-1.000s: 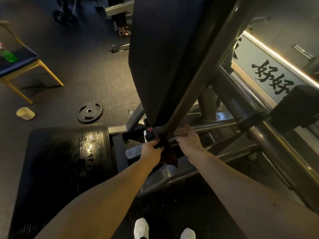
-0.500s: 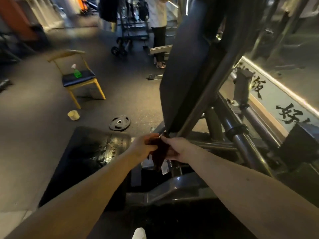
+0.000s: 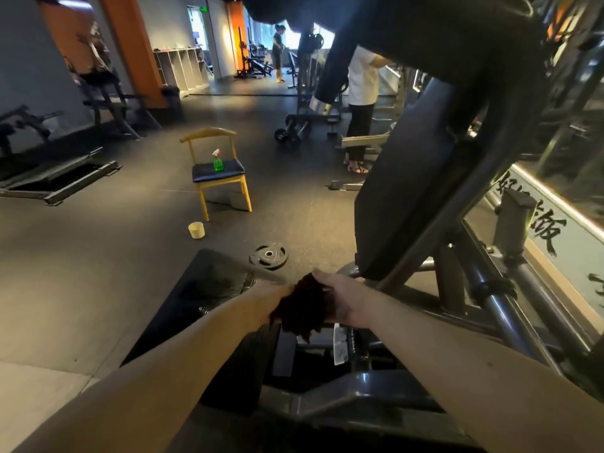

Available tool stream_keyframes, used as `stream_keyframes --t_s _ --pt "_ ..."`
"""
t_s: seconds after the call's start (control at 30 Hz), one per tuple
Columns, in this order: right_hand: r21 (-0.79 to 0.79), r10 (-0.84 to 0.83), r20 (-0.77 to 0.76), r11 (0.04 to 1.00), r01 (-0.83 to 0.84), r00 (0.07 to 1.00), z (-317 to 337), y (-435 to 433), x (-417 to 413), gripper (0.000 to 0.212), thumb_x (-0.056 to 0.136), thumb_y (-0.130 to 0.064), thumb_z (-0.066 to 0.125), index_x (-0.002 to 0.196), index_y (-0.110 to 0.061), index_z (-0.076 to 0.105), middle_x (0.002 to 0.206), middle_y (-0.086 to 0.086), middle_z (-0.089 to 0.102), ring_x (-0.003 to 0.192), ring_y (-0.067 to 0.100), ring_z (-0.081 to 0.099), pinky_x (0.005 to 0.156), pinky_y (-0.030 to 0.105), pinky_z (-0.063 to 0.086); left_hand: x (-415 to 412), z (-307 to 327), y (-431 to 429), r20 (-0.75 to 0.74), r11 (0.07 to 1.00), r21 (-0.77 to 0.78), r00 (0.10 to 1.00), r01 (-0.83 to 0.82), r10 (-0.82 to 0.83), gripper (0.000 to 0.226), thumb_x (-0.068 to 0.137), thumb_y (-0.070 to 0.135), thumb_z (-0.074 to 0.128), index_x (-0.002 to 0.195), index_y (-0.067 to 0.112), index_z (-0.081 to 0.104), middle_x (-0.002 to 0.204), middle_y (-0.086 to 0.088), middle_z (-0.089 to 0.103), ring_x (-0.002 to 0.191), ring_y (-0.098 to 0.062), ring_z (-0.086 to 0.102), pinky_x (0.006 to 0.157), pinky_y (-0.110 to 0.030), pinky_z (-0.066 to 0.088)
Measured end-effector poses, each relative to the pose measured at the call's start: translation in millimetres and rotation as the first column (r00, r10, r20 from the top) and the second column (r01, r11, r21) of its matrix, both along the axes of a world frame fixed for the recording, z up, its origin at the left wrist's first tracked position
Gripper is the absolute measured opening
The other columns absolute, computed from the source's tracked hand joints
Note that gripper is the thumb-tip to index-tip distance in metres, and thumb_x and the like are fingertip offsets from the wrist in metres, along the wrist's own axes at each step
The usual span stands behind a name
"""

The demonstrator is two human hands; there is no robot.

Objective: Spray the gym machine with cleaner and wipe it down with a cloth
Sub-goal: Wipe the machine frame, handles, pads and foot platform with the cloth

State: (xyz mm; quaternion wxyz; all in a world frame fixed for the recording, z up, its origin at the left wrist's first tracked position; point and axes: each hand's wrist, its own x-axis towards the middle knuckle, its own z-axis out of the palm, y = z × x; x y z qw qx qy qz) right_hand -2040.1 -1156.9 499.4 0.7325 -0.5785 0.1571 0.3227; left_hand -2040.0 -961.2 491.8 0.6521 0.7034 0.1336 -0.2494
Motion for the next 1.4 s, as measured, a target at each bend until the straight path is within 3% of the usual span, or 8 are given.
stream_keyframes --t_s 0.1,0.23,0.33,0.47,0.77,0.97,1.17,1.4 --pt "-0.116 -0.057 0.075 0.991 0.065 0.996 5 13 -8 0.039 0.099 -0.029 0.068 0.129 -0.004 0.064 0.122 0.014 0.072 0.113 0.031 0.069 0.098 0.043 0.057 4 -3 17 -0.024 0.995 0.053 0.996 0.088 -0.087 0.033 0.091 0.011 0.075 0.120 -0.003 0.066 0.113 -0.019 0.075 0.105 -0.032 0.074 0.099 -0.048 0.057" --pt "-0.124 -0.097 0.114 0.986 0.111 0.989 7 15 -12 0.026 0.105 -0.015 0.057 0.130 -0.007 0.061 0.123 0.016 0.071 0.114 0.033 0.068 0.103 0.050 0.054 8 6 36 0.019 0.959 0.168 0.972 0.229 -0.236 0.025 0.093 0.005 0.068 0.118 0.003 0.067 0.112 -0.017 0.072 0.097 -0.027 0.072 0.075 -0.034 0.059" --pt "-0.137 -0.108 0.141 0.982 0.128 0.984 14 15 -20 0.028 0.106 -0.008 0.052 0.133 -0.005 0.059 0.126 0.019 0.070 0.116 0.036 0.068 0.105 0.055 0.052 9 9 41 0.085 0.957 0.152 0.961 0.248 -0.263 0.016 0.090 0.003 0.062 0.105 0.005 0.069 0.108 -0.015 0.070 0.103 -0.029 0.068 0.092 -0.039 0.056" --pt "-0.131 -0.167 0.159 0.973 0.188 0.973 20 14 -30 0.031 0.107 -0.004 0.044 0.132 -0.007 0.061 0.129 0.018 0.068 0.119 0.035 0.066 0.103 0.055 0.053 6 13 30 0.095 0.956 0.017 0.951 0.292 -0.293 0.022 0.097 0.025 0.069 0.108 0.006 0.068 0.098 -0.007 0.074 0.091 -0.022 0.071 0.079 -0.029 0.054" --pt "-0.484 0.023 0.293 0.866 0.127 0.956 44 -22 -40 0.024 0.098 -0.014 0.054 0.115 -0.014 0.070 0.121 0.021 0.068 0.116 0.037 0.066 0.105 0.055 0.052 8 55 -11 0.308 0.904 0.316 0.870 0.287 -0.384 0.021 0.104 0.029 0.055 0.112 0.012 0.065 0.108 -0.010 0.070 0.102 -0.025 0.068 0.100 -0.045 0.055" --pt "-0.146 -0.094 0.314 0.978 0.146 0.945 76 -66 -35 0.018 0.094 -0.011 0.053 0.108 -0.011 0.064 0.112 0.015 0.066 0.111 0.033 0.064 0.097 0.048 0.052 22 94 -61 0.516 0.871 0.464 0.750 0.162 -0.414 0.016 0.105 0.028 0.056 0.114 0.016 0.061 0.104 -0.003 0.065 0.094 -0.015 0.066 0.085 -0.032 0.055" --pt "0.128 -0.293 0.364 0.956 0.264 0.884 126 -117 -29 0.034 0.104 -0.016 0.049 0.136 -0.012 0.060 0.125 0.011 0.073 0.112 0.029 0.072 0.089 0.044 0.051 45 145 -118 0.608 0.854 0.503 0.648 0.134 -0.460 0.017 0.104 0.020 0.057 0.102 0.011 0.072 0.090 -0.006 0.067 0.086 -0.023 0.064 0.071 -0.030 0.045" --pt "0.368 -0.704 0.343 0.709 0.601 0.621 173 -175 -9 0.029 0.106 -0.018 0.051 0.133 -0.012 0.061 0.122 0.018 0.072 0.112 0.035 0.069 0.083 0.047 0.058 56 216 -188 0.683 0.816 0.572 0.501 0.085 -0.531 0.048 0.100 0.030 0.066 0.145 0.018 0.055 0.136 -0.002 0.062 0.124 -0.020 0.059 0.106 -0.035 0.046"
